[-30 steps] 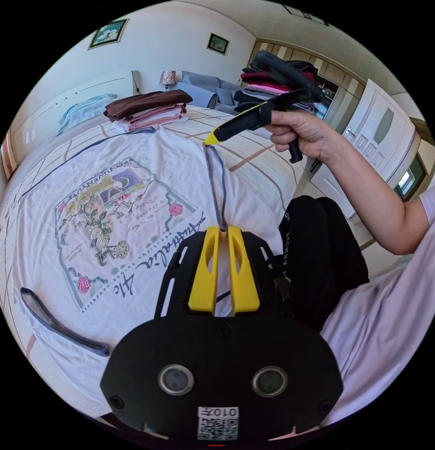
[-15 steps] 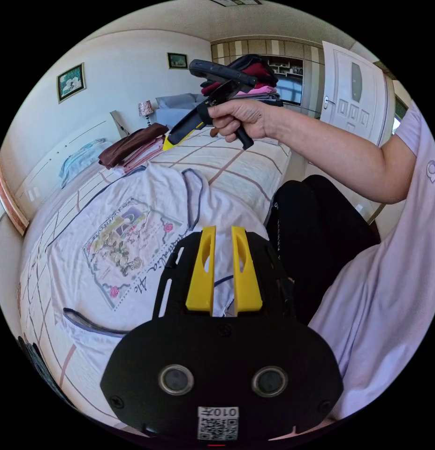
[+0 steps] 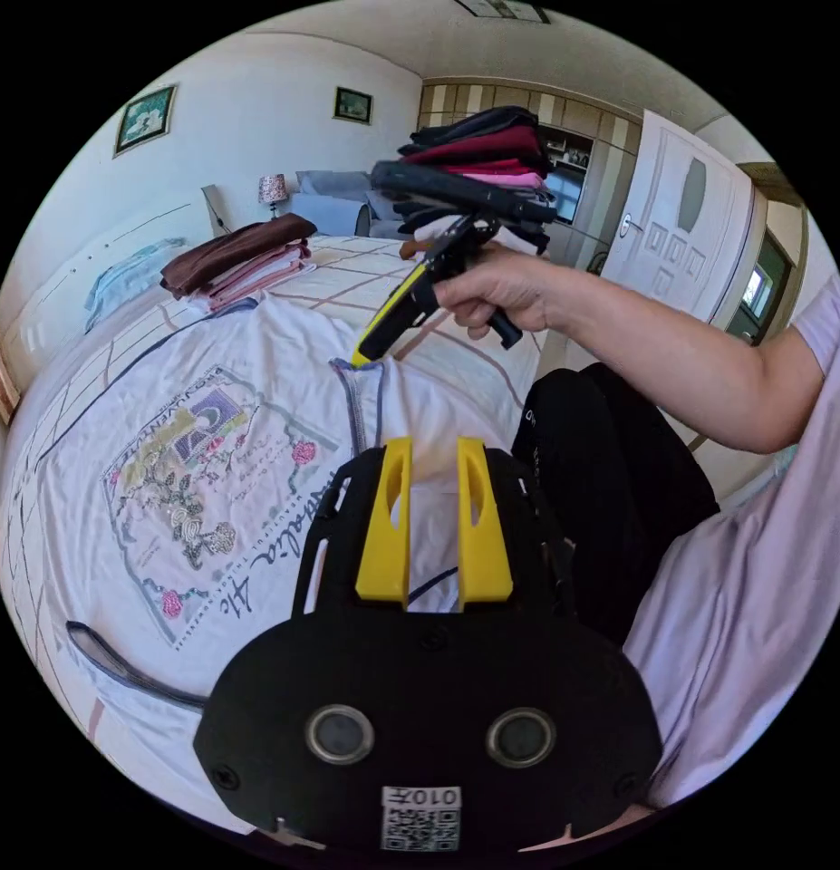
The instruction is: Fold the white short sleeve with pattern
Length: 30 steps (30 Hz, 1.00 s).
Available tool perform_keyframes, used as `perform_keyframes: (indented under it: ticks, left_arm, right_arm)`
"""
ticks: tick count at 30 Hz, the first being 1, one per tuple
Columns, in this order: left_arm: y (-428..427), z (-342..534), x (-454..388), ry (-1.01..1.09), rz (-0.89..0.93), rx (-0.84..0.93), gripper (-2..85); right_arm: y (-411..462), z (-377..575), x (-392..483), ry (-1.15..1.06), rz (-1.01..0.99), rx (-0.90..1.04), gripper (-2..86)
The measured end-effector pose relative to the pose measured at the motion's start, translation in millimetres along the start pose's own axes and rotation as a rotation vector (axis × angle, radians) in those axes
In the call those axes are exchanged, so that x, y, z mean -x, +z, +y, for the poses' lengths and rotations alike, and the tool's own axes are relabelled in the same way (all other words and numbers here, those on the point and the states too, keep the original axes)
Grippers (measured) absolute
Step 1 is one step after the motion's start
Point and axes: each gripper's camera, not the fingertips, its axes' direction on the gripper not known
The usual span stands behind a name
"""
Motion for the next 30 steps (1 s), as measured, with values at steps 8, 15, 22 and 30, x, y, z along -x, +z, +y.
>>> perform_keyframes:
  ticks: [8, 15, 22, 30]
  left_arm:
    - [-153, 126, 37, -0.386, -0.4, -0.121, 6.9]
    - [-201, 258, 58, -0.754, -0.328, -0.067, 9.7]
    - [-147, 293, 94, -0.739, -0.232, 0.024, 12.5]
    - [-120, 302, 128, -0.718, -0.071, 0.03, 13.0]
  right_arm:
    - [-62, 79, 12, 0.029, 0.04, -0.293, 3.4]
    - [19, 137, 49, 0.028, -0.11, 0.052, 7.2]
    - [60, 116, 33, 0.167, -0.214, 0.082, 10.8]
    - [103, 72, 23, 0.191, -0.2, 0.286, 11.4]
